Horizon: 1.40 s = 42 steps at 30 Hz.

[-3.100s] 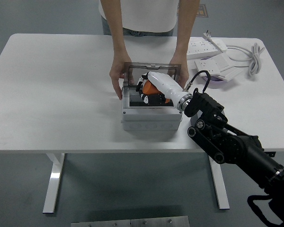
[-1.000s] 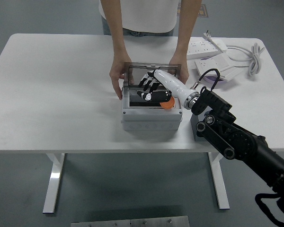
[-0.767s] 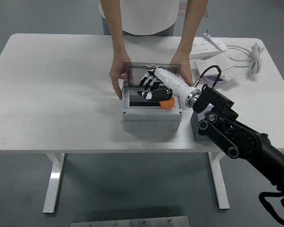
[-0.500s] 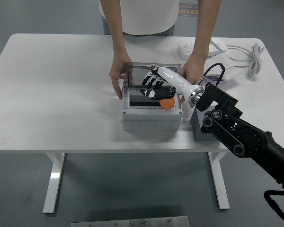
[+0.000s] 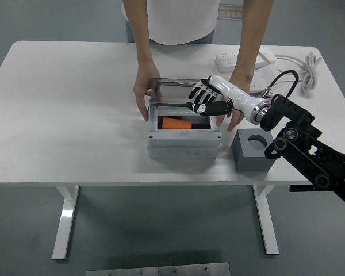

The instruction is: Fetch the battery,place it into the box,close the lid of the box

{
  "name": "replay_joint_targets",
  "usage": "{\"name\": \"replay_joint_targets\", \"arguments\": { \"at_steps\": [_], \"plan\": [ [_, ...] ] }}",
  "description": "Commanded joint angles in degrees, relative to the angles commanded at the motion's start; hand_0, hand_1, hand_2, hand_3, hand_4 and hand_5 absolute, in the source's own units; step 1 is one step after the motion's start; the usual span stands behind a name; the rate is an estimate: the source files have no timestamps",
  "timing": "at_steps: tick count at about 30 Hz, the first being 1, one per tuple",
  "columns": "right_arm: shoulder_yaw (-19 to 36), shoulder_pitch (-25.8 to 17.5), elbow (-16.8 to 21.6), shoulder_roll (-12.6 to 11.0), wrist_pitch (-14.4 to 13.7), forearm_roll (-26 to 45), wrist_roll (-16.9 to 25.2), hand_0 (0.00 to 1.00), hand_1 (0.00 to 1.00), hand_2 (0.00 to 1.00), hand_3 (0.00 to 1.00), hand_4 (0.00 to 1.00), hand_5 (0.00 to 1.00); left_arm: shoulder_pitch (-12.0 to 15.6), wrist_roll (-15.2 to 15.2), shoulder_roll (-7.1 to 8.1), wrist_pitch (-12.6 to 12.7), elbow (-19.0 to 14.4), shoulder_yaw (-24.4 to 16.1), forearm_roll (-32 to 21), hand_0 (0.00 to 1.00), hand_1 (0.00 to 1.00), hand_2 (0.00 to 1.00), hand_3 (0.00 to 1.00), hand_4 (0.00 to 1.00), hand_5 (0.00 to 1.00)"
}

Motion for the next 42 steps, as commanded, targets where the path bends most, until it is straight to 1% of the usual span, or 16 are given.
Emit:
{"name": "replay_joint_targets", "arguments": {
  "at_steps": [3,4,10,14,16,21,27,28,33,34,39,40,42],
  "plan": [
    [0.7,-0.3,1.0,-0.6,0.2,0.9,-0.3,0.406,0.398,0.483,0.512,0.723,0.374,0.1,0.0,-0.04,0.0,0.0,0.0,0.0,0.617,0.699,0.629,0.614,0.656,0.066],
    [1.0,-0.3,1.3,-0.8,0.3,1.1,-0.4,0.394,0.393,0.484,0.515,0.710,0.355,0.1,0.1,-0.06,0.0,0.0,-0.1,0.0,0.617,0.698,0.628,0.614,0.656,0.065],
    [3.7,-0.5,2.6,-1.7,0.7,1.9,-0.8,0.389,0.391,0.479,0.511,0.706,0.351,0.0,0.3,-0.13,0.0,-0.1,-0.4,0.3,0.617,0.698,0.628,0.613,0.656,0.063],
    [5.4,-0.2,2.5,-1.6,0.6,1.9,-0.5,0.389,0.391,0.479,0.511,0.706,0.351,-0.1,0.4,-0.34,-0.1,-0.1,-0.5,0.6,0.617,0.698,0.628,0.613,0.656,0.063],
    [6.3,0.1,2.1,-1.2,0.4,1.4,-0.2,0.388,0.389,0.476,0.509,0.698,0.352,-0.2,0.4,-0.52,-0.2,-0.1,-0.6,0.7,0.617,0.697,0.628,0.612,0.656,0.062],
    [9.0,0.7,0.9,0.9,-0.7,0.3,1.1,0.388,0.389,0.476,0.509,0.698,0.352,-0.4,0.7,-0.94,-0.4,-0.2,-0.8,1.1,0.617,0.697,0.628,0.612,0.656,0.062],
    [12.5,1.4,-2.1,5.2,-3.1,-1.3,4.1,0.383,0.388,0.476,0.510,0.693,0.352,-0.6,1.2,-1.33,-0.8,-0.2,-1.4,2.1,0.616,0.697,0.627,0.609,0.656,0.061],
    [12.8,1.5,-2.5,5.8,-3.5,-1.6,4.6,0.399,0.399,0.496,0.512,0.691,0.356,-0.7,1.2,-1.38,-0.8,-0.2,-1.5,2.3,0.616,0.697,0.627,0.609,0.657,0.062],
    [14.6,2.0,-5.9,8.7,-5.1,-3.4,7.3,0.399,0.399,0.496,0.512,0.691,0.356,-1.1,1.5,-1.55,-1.2,-0.3,-1.8,3.0,0.616,0.697,0.627,0.609,0.657,0.062],
    [14.8,2.1,-6.5,9.0,-5.2,-3.4,7.7,0.582,0.561,0.607,0.590,0.721,0.396,-1.1,1.5,-1.56,-1.2,-0.3,-1.8,3.1,0.616,0.697,0.628,0.608,0.657,0.062],
    [15.8,2.6,-10.2,10.6,-5.9,-3.3,9.5,0.582,0.561,0.607,0.590,0.721,0.396,-1.4,1.8,-1.54,-1.5,-0.3,-2.3,3.9,0.616,0.697,0.628,0.608,0.657,0.062],
    [16.0,2.7,-11.0,10.9,-5.9,-3.2,9.7,0.798,0.730,0.699,0.695,0.864,0.740,-1.4,1.9,-1.54,-1.6,-0.3,-2.3,4.1,0.616,0.697,0.627,0.607,0.657,0.062],
    [16.2,2.9,-12.7,11.5,-6.0,-3.1,10.1,0.798,0.730,0.699,0.695,0.864,0.740,-1.5,2.0,-1.55,-1.7,-0.3,-2.5,4.4,0.616,0.697,0.627,0.607,0.657,0.062]
  ]
}}
